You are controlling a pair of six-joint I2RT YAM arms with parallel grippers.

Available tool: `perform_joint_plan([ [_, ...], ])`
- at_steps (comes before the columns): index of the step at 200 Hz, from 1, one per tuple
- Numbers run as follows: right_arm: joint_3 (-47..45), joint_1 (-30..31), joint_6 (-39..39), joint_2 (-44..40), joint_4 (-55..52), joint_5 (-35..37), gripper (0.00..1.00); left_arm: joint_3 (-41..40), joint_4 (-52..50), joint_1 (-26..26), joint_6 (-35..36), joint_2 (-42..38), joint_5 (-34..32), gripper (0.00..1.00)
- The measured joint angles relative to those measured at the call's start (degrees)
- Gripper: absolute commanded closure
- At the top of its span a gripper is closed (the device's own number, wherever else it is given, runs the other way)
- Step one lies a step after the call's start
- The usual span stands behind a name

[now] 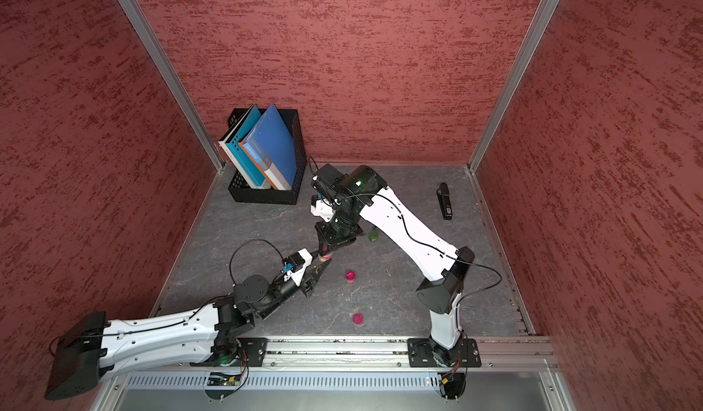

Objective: Close the paint jar lid
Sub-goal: Close the lid on the paint jar.

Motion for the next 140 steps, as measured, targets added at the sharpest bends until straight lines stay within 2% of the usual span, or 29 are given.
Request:
perform_joint_plan([
  [50,-3.0,-0.2,0.7,-0.7,1.0,1.8,0.7,1.6,-0.2,-0.1,-0.2,3.8,-1.8,0.83],
  [83,-9.4,-0.3,2.9,-3.5,3.5,2.3,0.7,1.8,0.0,-0.3,-0.9,6.2,-1.9,0.83],
  [140,-22.9,-1.0,9.0,-11.4,14.8,-0.1,0.69,1.8,0.0,-0.5,0.3,7.2,-2.1,0.83],
])
